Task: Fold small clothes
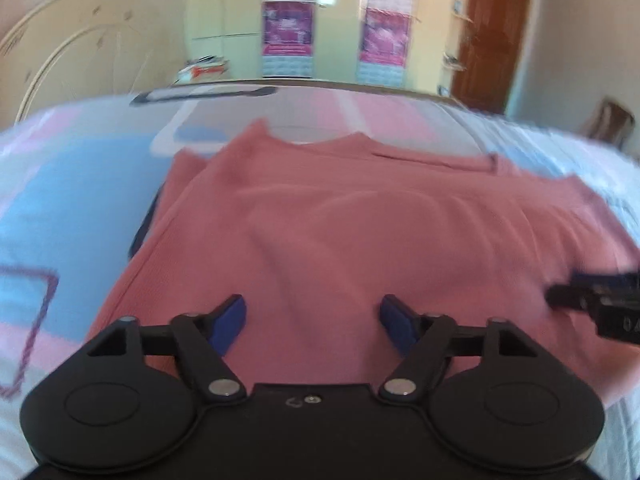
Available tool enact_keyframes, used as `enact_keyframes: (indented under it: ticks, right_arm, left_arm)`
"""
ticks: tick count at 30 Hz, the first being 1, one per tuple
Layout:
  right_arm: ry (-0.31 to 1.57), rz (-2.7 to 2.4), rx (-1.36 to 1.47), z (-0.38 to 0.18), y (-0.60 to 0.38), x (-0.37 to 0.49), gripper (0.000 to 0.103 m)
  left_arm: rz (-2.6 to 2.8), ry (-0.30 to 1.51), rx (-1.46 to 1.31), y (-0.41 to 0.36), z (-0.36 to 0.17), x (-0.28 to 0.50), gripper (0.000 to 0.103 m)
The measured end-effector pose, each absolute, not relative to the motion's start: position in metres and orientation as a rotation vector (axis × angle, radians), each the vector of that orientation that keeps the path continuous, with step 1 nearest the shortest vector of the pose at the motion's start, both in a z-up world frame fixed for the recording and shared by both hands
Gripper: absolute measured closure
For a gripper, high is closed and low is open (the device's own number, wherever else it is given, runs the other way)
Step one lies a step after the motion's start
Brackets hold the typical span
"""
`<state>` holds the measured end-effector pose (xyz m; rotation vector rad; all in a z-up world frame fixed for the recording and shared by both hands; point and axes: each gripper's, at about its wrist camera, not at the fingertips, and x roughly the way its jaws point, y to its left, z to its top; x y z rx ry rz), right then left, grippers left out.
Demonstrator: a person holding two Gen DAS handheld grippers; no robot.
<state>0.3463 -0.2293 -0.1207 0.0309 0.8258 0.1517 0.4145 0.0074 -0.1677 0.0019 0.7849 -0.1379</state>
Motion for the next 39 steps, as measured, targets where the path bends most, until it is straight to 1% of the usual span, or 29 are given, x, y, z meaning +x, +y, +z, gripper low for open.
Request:
enact_keyframes:
  ticks: [2, 5, 8, 11, 17, 19, 20, 21, 23, 28, 30, 33, 36, 39]
  right_arm:
    - [0.824, 0.175, 0.062, -0.123, -0.24, 0.343, 0.07]
    - [0.8, 0.184, 0.085, -0.111, -0.24, 0.34, 0.07]
    - [0.755, 0.193, 0.086, -0.105, -0.233, 0.339, 0.07]
    - [0.823, 0.186, 0.015, -0.12, -0.224, 0.345, 0.07]
    - [0.786, 0.188, 0.085, -0.103, -0.231, 0.341, 0.068]
    - [0.771, 0.18, 0.086, -0.101, -0.226, 0.34, 0.062]
    - [0.777, 0.176, 0.077, -0.104, -0.222, 0.339, 0.055]
    - [0.798, 0.169, 0.054, -0.109, -0.218, 0.34, 0.052]
    - [0.856, 0.158, 0.018, -0.119, -0.213, 0.343, 0.051]
    - [0.836, 0.145, 0.04, -0.111, -0.216, 0.335, 0.051]
    - [0.818, 0.124, 0.034, -0.109, -0.217, 0.328, 0.051]
    - [0.852, 0.096, 0.028, -0.115, -0.218, 0.324, 0.051]
    - [0.82, 0.098, 0.071, -0.109, -0.221, 0.324, 0.051]
    - [0.786, 0.082, 0.084, -0.098, -0.219, 0.335, 0.051]
  left_arm:
    - [-0.13, 0.794, 0.004, 0.01, -0.165, 0.412, 0.026]
    - [-0.112, 0.807, 0.008, 0.006, -0.158, 0.41, 0.028]
    - [-0.09, 0.807, 0.015, 0.004, -0.161, 0.41, 0.025]
    - [-0.082, 0.823, 0.011, 0.003, -0.158, 0.41, 0.025]
    - [-0.069, 0.849, 0.013, 0.004, -0.153, 0.41, 0.021]
    - [-0.071, 0.85, 0.021, 0.003, -0.153, 0.409, 0.02]
    - [-0.073, 0.848, 0.025, 0.003, -0.153, 0.409, 0.019]
    - [-0.075, 0.849, 0.028, 0.004, -0.153, 0.409, 0.019]
    - [-0.079, 0.857, 0.021, 0.005, -0.153, 0.41, 0.019]
    - [-0.098, 0.874, -0.006, 0.01, -0.149, 0.41, 0.019]
    - [-0.109, 0.857, -0.005, 0.01, -0.145, 0.407, 0.019]
    - [-0.151, 0.813, 0.02, 0.005, -0.14, 0.405, 0.018]
    - [-0.176, 0.787, 0.043, -0.004, -0.137, 0.415, 0.018]
    - [-0.161, 0.787, 0.01, -0.004, -0.139, 0.434, 0.018]
